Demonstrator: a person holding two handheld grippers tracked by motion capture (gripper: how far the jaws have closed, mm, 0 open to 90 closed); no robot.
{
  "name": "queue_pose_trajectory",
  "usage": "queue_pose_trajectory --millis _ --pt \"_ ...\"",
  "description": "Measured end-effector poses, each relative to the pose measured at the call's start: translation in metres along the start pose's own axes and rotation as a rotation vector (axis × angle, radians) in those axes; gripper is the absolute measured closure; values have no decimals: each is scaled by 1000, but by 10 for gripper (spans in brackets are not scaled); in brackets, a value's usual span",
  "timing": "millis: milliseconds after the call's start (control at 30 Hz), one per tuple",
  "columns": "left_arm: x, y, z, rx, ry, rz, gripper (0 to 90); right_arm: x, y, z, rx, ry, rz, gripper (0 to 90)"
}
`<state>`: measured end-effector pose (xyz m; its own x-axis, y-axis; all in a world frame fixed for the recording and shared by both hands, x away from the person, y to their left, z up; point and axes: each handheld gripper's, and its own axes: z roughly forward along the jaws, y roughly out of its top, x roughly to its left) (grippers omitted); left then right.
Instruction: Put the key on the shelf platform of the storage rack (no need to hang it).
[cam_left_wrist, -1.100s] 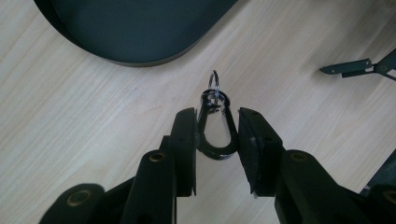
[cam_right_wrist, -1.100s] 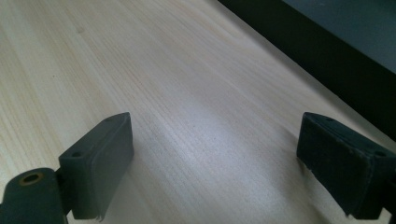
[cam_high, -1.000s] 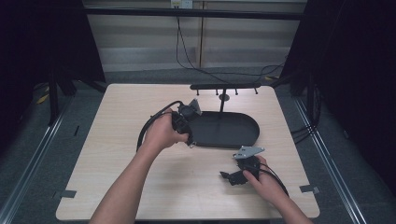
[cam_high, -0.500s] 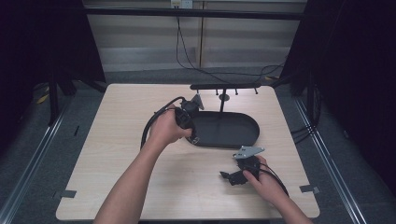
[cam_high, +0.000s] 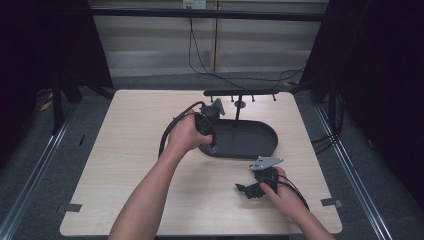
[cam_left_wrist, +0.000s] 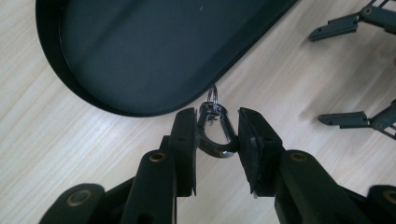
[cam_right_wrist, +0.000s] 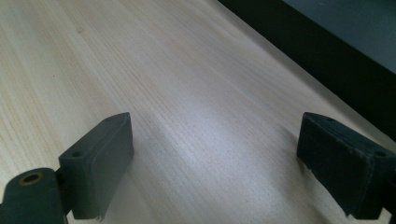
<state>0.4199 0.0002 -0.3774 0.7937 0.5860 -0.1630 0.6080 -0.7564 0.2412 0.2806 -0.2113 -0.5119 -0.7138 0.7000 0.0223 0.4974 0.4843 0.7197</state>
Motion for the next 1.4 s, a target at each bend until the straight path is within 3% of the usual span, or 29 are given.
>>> queue_pose_trajectory --millis 467,1400 --pt "2 14 6 -10 1 4 684 0 0 0 0 0 0 106" --pt "10 26 26 -22 19 -19 685 0 0 0 0 0 -1 106"
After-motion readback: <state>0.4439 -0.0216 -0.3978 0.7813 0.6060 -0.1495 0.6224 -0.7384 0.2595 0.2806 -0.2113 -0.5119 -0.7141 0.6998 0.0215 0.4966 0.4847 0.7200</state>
